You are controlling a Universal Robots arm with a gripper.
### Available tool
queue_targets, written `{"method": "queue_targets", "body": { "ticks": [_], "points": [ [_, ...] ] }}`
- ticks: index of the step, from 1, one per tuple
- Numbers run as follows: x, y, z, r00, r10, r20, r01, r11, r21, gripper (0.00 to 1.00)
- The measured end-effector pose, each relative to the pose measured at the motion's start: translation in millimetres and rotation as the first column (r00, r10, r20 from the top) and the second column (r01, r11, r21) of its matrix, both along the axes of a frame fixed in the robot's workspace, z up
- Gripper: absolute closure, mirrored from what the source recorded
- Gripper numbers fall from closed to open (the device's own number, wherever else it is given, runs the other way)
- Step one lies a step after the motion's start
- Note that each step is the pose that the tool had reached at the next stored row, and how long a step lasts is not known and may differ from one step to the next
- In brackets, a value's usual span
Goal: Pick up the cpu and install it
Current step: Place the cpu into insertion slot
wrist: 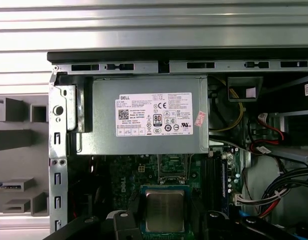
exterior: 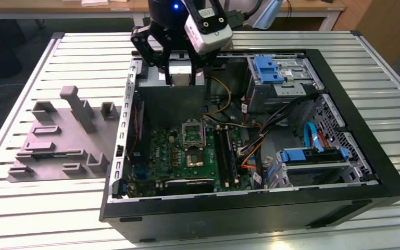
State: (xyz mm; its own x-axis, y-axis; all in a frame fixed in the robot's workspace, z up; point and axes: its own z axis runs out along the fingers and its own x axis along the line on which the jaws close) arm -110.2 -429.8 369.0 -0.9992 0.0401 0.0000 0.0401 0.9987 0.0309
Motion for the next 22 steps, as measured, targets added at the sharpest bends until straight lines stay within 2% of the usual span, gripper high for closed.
{"method": "queue_targets", "body": {
  "ticks": [5, 10, 22],
  "points": [
    [0.1, -2.8, -3.0, 1.0000, 0.000, 0.0002, 0.000, 1.0000, 0.0003, 0.53],
    [3.3, -3.0, -8.6, 1.0000, 0.000, 0.0000, 0.000, 1.0000, -0.0001, 0.53],
    [3.9, -3.5, -10.4, 1.0000, 0.000, 0.0000, 0.000, 1.0000, 0.0004, 0.53]
  ]
}}
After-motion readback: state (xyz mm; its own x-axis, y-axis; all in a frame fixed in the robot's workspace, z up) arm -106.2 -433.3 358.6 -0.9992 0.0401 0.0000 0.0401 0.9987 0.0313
